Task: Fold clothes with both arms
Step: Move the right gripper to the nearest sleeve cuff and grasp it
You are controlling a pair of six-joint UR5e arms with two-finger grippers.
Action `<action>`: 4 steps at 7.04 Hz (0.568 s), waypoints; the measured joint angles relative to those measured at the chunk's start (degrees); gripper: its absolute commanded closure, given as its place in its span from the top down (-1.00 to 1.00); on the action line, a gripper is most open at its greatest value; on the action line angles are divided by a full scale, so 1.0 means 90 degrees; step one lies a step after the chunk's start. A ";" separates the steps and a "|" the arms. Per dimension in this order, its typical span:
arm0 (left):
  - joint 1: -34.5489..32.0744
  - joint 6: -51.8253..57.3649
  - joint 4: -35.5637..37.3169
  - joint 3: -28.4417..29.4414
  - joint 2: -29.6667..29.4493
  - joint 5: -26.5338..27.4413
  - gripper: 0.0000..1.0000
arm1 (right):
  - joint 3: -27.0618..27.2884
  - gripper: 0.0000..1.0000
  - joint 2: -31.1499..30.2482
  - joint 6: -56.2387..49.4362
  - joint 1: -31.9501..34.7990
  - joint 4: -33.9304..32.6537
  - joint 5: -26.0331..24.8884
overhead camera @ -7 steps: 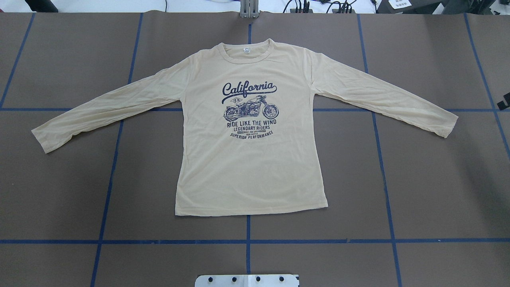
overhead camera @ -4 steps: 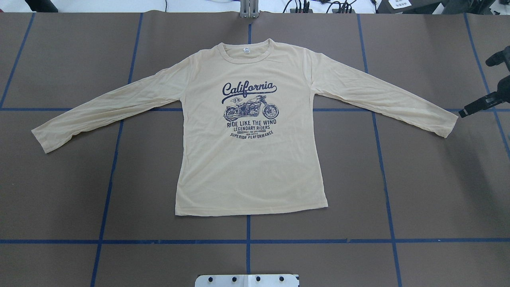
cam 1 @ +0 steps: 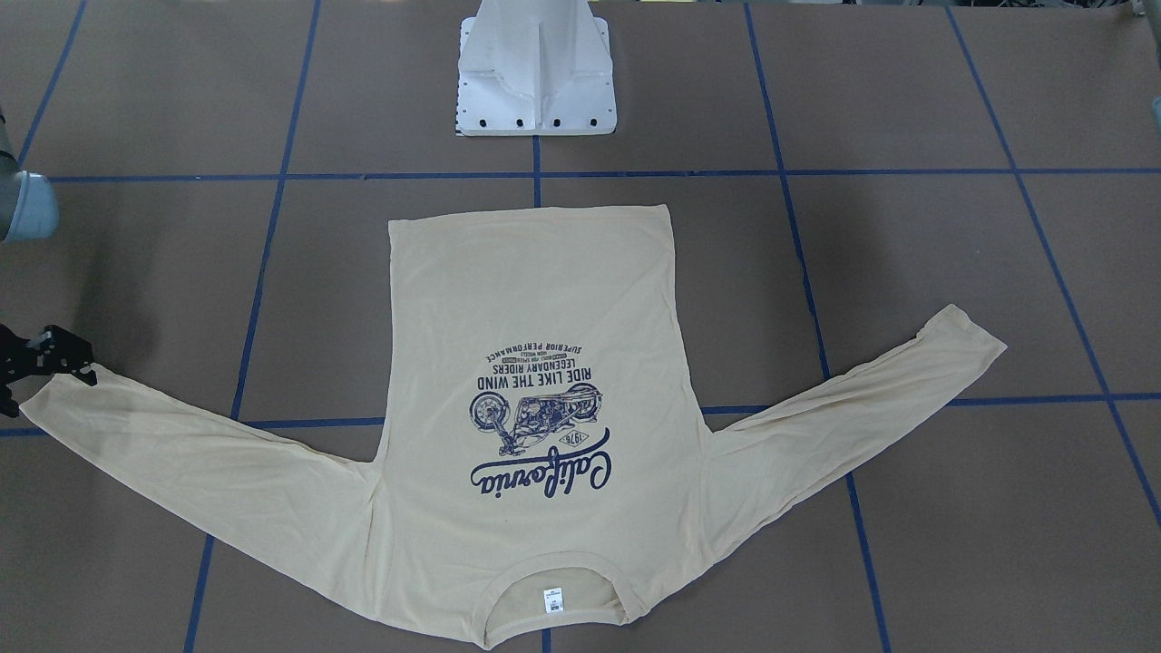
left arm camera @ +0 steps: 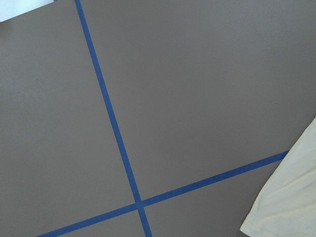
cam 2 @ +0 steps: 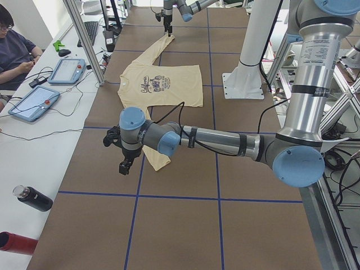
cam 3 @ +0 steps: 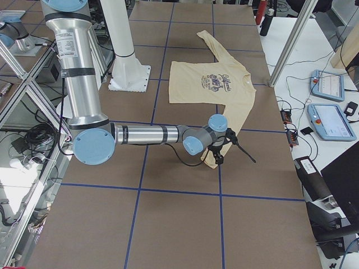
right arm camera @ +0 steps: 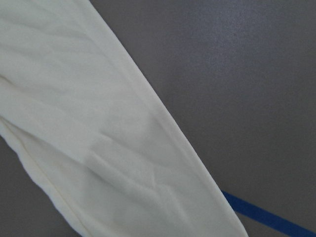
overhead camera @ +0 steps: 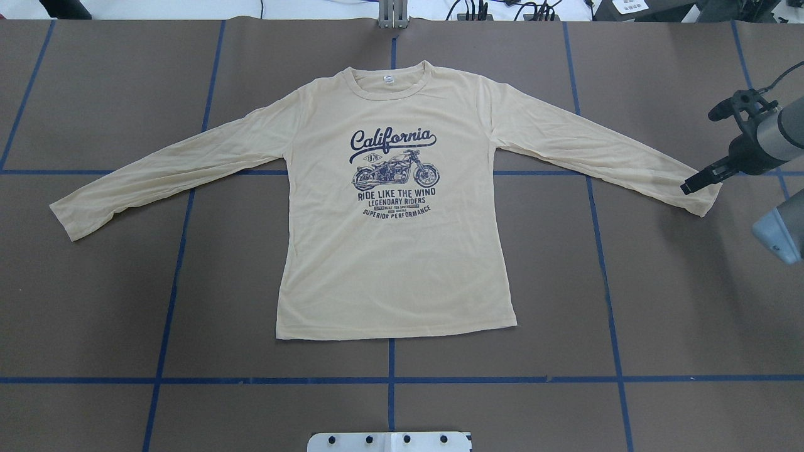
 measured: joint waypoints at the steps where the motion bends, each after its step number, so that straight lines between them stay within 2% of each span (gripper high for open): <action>1: 0.0000 -0.0003 -0.0004 -0.0014 0.0001 -0.0001 0.99 | -0.0039 0.98 -0.0008 0.0005 0.0036 -0.0022 0.0077; 4: 0.0000 0.0000 -0.0006 -0.0055 -0.0003 -0.0001 0.99 | -0.0364 0.96 -0.0005 0.0006 0.0313 -0.0070 0.0377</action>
